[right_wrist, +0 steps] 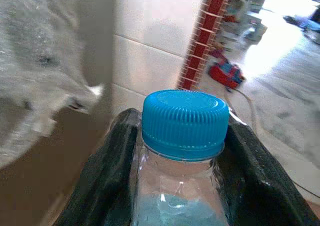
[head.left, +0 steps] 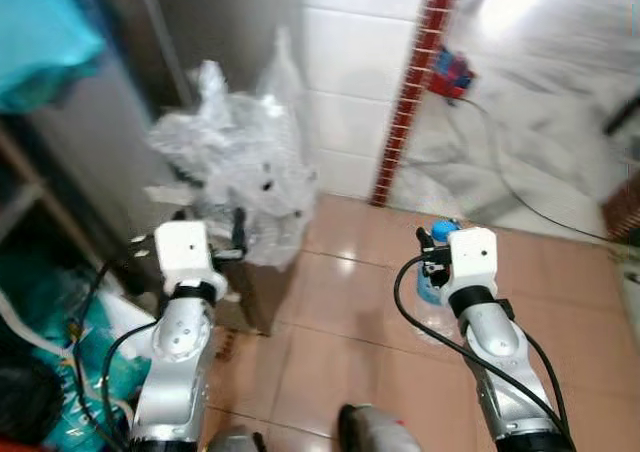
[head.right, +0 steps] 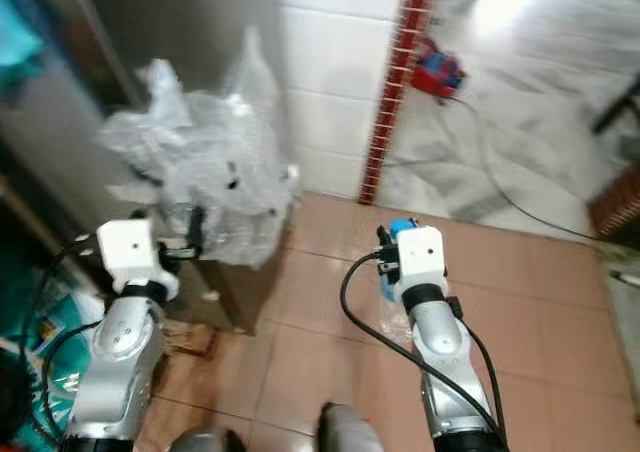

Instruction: Restocking fridge

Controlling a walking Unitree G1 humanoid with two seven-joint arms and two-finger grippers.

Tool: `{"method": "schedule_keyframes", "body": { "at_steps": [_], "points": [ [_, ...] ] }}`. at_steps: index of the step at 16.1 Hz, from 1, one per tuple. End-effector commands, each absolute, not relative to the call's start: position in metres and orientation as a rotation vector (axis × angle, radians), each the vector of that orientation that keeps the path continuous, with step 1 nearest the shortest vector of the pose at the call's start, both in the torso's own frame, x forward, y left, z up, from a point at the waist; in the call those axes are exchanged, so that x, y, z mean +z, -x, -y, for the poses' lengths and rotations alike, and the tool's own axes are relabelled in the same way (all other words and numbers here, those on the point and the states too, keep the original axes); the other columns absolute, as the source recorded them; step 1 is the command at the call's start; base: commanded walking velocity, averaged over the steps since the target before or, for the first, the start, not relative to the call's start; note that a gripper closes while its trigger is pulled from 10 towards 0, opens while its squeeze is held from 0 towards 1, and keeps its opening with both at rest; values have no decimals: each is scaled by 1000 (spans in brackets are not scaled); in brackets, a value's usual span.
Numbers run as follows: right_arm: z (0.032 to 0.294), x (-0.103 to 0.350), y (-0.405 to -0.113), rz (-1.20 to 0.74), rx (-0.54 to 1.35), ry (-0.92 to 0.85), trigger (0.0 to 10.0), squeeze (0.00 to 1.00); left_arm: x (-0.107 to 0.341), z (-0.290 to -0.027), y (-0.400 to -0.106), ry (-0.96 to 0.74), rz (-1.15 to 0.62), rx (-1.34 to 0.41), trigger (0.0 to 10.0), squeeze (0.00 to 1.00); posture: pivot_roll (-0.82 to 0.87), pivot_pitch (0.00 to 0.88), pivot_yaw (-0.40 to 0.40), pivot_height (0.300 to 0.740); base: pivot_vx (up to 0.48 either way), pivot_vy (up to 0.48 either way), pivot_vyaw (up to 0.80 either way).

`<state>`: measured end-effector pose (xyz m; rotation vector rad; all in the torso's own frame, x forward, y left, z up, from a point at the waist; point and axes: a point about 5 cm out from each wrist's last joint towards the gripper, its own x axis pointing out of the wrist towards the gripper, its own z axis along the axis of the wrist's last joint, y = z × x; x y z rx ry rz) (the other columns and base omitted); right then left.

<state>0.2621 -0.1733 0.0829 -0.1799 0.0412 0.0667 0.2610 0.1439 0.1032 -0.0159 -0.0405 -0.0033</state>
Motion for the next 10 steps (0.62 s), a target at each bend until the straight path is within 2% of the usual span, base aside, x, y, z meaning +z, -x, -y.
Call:
{"method": "schedule_keyframes", "body": {
  "at_steps": [1,5,10],
  "points": [
    [172,87,-263,-22,74,178,10000,0,103,-145,-264,10,40,-14,10000,0,40,97,-8,740,0,0,0],
    [172,88,-261,-18,73,182,10000,0,109,-155,-274,-33,72,81,10000,0,20,107,3,740,0,0,0],
    [180,91,-263,-16,50,196,10000,0,108,-147,-277,5,78,52,10000,0,5,117,-6,740,0,0,0]
  ]
}}
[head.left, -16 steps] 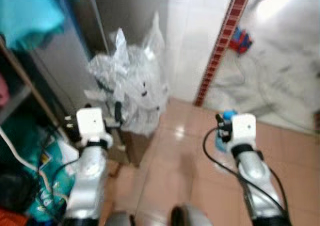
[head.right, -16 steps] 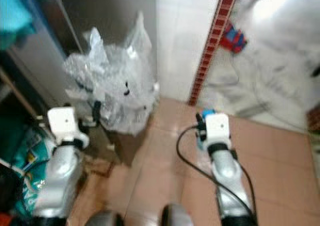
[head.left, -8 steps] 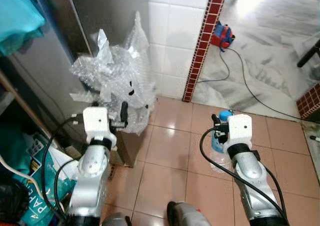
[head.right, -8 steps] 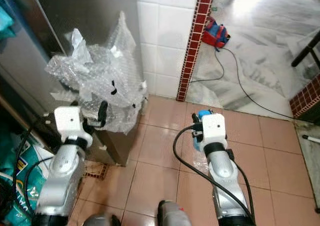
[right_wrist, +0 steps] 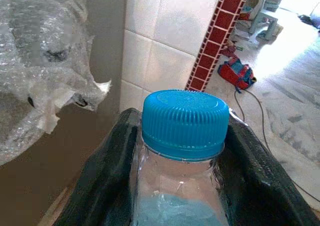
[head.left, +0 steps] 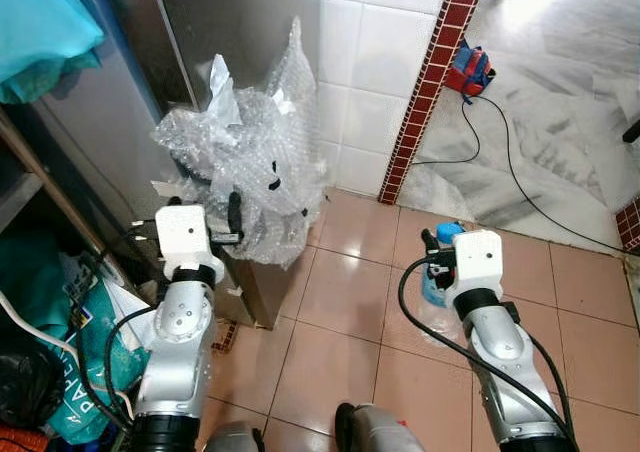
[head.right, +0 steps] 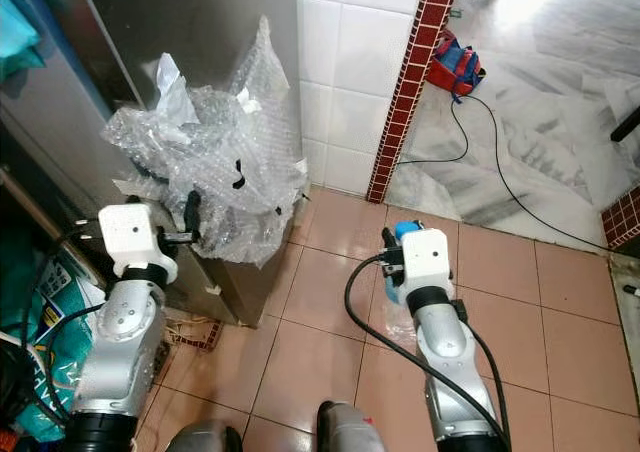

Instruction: Restocking fridge

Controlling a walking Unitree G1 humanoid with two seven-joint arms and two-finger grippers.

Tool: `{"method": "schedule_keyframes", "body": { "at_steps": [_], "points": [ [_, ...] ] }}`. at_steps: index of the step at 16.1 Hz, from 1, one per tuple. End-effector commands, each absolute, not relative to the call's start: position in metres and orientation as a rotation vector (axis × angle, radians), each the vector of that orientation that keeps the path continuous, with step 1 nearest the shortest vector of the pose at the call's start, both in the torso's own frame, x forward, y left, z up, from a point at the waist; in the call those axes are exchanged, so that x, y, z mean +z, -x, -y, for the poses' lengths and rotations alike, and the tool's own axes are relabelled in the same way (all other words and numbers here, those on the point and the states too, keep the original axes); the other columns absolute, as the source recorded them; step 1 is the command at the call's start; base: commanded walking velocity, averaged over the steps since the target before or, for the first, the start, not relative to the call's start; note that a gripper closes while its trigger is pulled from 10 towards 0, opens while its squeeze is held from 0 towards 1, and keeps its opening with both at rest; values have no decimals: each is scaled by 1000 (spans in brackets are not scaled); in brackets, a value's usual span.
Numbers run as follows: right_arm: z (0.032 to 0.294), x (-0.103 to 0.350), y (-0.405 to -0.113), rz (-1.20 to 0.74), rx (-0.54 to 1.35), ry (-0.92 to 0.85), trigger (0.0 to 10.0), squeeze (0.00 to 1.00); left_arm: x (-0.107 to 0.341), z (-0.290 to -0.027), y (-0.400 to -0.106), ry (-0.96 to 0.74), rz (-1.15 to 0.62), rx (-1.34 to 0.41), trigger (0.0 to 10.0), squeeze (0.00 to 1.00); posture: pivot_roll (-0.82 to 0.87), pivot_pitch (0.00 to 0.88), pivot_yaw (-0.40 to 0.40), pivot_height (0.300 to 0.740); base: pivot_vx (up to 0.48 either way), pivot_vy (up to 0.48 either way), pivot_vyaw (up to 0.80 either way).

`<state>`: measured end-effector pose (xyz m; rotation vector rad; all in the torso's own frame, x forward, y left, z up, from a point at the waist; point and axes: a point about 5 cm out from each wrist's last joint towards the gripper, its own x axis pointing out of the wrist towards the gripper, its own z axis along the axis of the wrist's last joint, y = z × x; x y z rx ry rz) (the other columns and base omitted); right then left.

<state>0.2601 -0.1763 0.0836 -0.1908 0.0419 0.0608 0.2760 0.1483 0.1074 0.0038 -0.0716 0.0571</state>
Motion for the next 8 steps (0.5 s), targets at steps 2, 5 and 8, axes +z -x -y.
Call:
{"method": "schedule_keyframes", "body": {
  "at_steps": [2,5,8],
  "points": [
    [180,93,-264,-12,47,199,10000,0,114,-142,-280,9,105,35,10000,0,5,116,-8,740,0,0,0],
    [179,92,-264,-12,47,197,10000,0,119,-140,-288,13,128,34,10000,0,3,115,-10,740,0,0,0],
    [178,92,-264,-14,50,199,10000,0,122,-139,-295,18,138,29,10000,0,-4,116,-12,740,0,0,0]
  ]
}}
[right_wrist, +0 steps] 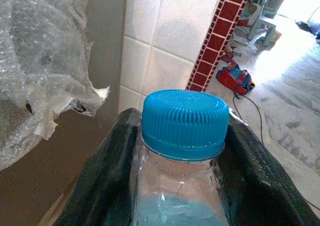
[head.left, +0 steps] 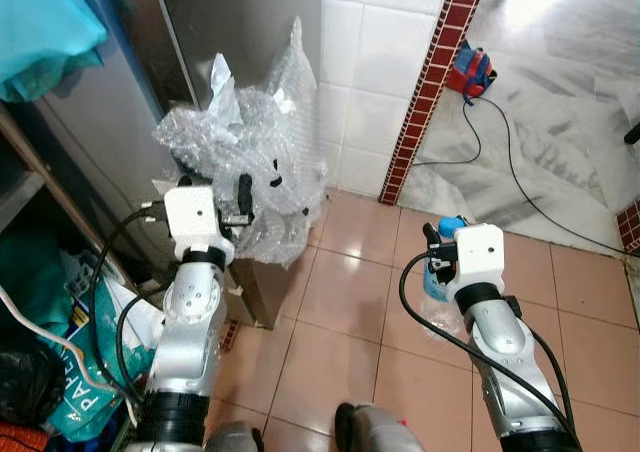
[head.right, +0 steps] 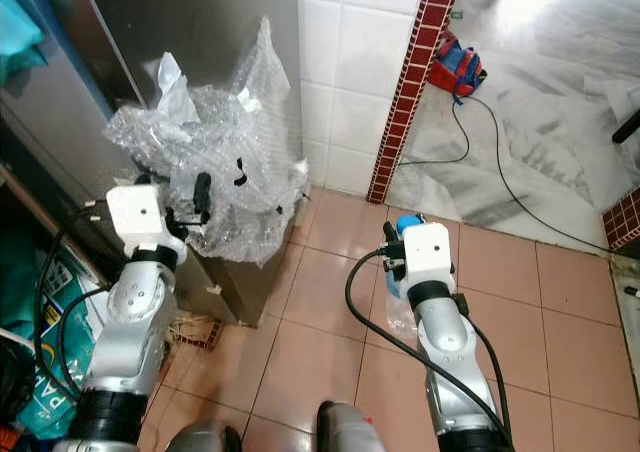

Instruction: Restocking fridge

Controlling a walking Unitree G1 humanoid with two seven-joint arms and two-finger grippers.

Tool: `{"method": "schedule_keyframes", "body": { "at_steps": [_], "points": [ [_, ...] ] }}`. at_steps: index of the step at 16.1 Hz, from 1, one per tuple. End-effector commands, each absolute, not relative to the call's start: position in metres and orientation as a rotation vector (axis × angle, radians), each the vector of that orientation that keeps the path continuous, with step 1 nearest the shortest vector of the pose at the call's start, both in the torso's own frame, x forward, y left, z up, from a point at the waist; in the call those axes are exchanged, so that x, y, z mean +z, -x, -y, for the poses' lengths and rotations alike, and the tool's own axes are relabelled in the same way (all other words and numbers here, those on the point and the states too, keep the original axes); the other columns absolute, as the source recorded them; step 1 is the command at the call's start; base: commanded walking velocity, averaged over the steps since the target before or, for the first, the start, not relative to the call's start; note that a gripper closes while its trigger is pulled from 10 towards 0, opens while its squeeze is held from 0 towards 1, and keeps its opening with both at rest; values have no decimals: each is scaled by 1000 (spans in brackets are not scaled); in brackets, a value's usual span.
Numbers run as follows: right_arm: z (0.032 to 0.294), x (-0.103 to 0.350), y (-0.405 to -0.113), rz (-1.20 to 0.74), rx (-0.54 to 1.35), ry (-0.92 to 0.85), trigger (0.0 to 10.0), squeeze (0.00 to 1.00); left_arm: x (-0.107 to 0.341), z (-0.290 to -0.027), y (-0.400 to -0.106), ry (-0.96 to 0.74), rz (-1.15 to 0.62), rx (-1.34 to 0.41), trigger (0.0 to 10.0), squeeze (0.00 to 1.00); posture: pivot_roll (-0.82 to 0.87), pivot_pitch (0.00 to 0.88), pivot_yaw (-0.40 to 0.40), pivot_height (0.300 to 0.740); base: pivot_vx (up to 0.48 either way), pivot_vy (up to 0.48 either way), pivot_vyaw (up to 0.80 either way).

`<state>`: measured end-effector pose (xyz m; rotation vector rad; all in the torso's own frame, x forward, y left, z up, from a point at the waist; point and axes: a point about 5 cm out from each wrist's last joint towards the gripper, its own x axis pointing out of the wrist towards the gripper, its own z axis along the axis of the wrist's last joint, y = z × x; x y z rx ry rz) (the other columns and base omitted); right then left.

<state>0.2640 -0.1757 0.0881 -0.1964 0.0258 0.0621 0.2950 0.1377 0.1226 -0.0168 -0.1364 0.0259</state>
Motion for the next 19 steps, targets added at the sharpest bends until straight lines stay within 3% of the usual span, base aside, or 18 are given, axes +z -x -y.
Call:
{"method": "schedule_keyframes", "body": {
  "at_steps": [1,8,13,19],
  "points": [
    [178,92,-264,-13,50,201,10000,0,124,-140,-300,14,144,39,10000,0,-9,116,-11,740,0,0,0],
    [181,92,-263,-21,51,215,10000,0,110,-140,-306,47,78,64,10000,0,-21,108,-15,740,0,0,0],
    [183,91,-262,-30,58,224,10000,0,97,-120,-316,85,-3,-65,10000,0,-24,111,-28,740,0,0,0],
    [184,90,-261,-34,53,219,10000,0,104,-139,-328,40,42,8,10000,0,-22,108,-22,740,0,0,0]
  ]
}}
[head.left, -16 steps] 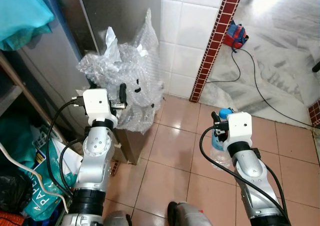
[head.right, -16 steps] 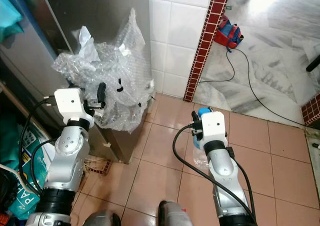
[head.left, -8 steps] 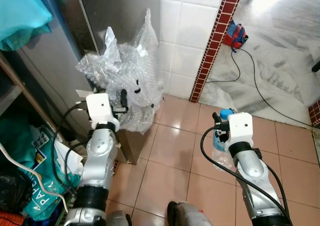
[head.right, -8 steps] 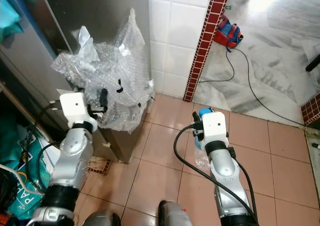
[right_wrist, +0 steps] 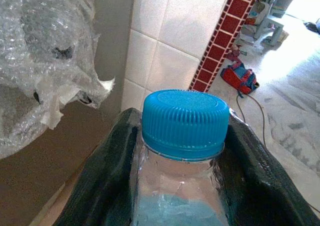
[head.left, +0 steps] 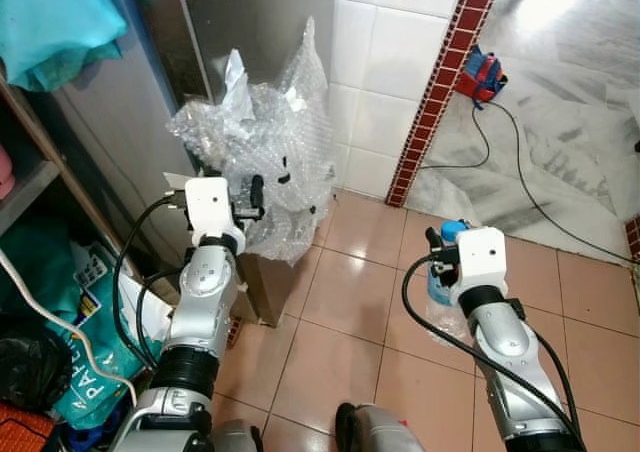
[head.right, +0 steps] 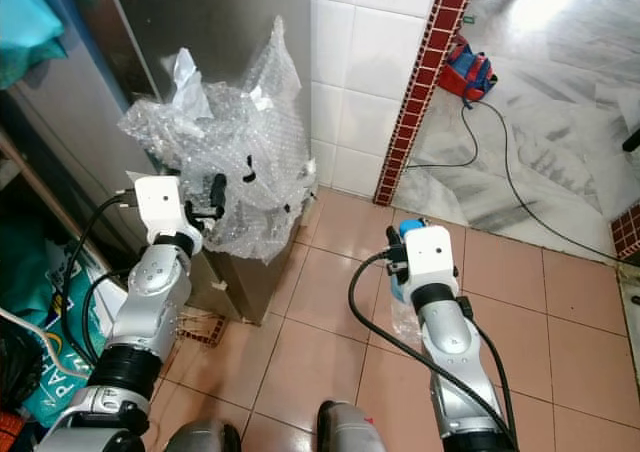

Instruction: Restocking fridge

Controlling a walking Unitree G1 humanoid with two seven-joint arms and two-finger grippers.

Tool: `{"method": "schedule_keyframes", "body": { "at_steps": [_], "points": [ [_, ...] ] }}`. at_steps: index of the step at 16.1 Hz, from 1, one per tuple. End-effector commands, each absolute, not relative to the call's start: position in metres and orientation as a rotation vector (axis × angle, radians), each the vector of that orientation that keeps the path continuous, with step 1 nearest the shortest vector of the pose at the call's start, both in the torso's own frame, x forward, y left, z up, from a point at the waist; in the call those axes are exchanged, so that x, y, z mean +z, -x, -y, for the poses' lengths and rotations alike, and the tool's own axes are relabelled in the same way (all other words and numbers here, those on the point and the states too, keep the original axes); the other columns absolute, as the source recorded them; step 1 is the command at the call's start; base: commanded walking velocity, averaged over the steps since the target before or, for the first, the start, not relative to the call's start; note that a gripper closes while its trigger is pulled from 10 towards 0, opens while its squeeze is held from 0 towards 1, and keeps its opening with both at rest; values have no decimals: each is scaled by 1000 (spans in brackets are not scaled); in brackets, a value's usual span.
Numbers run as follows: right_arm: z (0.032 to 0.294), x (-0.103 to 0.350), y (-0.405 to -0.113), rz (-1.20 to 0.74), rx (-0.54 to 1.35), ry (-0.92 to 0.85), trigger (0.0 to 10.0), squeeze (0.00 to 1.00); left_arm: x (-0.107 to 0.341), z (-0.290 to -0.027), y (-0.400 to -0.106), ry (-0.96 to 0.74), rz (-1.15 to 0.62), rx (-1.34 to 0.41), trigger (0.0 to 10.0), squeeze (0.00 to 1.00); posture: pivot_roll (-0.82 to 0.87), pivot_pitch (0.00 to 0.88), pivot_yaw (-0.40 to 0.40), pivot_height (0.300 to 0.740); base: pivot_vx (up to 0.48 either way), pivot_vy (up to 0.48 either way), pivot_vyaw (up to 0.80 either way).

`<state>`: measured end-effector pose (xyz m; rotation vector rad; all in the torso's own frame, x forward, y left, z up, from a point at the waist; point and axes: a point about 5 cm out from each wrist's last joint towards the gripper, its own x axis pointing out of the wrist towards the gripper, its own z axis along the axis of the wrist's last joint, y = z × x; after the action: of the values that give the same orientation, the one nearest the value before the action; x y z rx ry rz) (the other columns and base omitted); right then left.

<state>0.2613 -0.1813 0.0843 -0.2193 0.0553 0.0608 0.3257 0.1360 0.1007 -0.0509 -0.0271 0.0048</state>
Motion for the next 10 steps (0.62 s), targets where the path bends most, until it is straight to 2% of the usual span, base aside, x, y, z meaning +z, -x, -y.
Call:
{"method": "schedule_keyframes", "body": {
  "at_steps": [1,5,10],
  "points": [
    [183,90,-262,-34,54,218,10000,0,102,-138,-328,49,36,-1,10000,0,-20,108,-21,740,0,0,0],
    [182,90,-262,-34,56,215,10000,0,105,-131,-338,9,31,3,10000,0,-19,107,-21,740,0,0,0],
    [186,91,-260,-27,25,226,10000,0,105,-86,-346,-61,3,-260,10000,0,-28,106,-16,740,0,0,0]
  ]
}}
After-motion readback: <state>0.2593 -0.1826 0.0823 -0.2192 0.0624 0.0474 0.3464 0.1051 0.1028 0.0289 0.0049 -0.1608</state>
